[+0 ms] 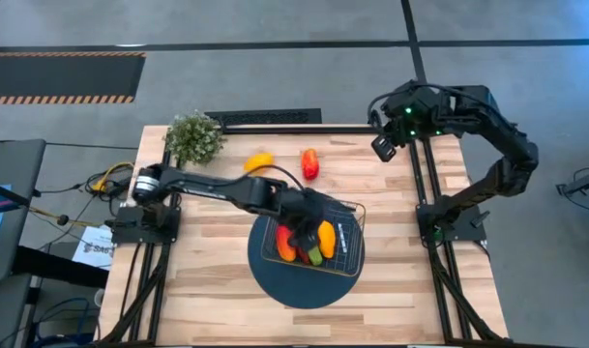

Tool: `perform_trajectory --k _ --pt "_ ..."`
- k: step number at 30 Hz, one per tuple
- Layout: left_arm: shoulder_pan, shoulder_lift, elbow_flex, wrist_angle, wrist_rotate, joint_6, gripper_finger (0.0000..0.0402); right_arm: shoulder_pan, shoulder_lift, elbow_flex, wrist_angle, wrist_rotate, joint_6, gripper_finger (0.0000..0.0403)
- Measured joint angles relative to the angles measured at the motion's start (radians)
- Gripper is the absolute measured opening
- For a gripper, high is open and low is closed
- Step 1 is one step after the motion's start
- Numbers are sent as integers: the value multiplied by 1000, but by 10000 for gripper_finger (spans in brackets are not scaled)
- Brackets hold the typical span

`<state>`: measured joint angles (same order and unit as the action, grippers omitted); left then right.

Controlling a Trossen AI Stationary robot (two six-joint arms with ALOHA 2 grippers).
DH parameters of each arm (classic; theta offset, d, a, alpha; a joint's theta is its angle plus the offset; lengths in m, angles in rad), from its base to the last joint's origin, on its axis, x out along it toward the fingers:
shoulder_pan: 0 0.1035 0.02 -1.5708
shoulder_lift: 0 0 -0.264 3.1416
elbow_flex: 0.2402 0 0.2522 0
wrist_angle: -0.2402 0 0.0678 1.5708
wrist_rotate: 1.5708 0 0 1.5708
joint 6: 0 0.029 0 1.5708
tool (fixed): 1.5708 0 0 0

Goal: Build produce basket
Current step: Put the eggplant into the gold wire basket

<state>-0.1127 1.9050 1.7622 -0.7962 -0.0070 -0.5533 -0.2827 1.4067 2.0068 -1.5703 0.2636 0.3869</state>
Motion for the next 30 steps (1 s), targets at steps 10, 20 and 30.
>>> perform_trajectory --k 10,20,30 --pt "2 72 2 -29 51 -23 44 1 47 0 0 1 -6 5" --pt "2 130 0 -114 36 -1 44 1 88 0 3 0 -3 6" --pt "1 176 0 -126 71 26 44 1 79 0 7 -2 7 6"
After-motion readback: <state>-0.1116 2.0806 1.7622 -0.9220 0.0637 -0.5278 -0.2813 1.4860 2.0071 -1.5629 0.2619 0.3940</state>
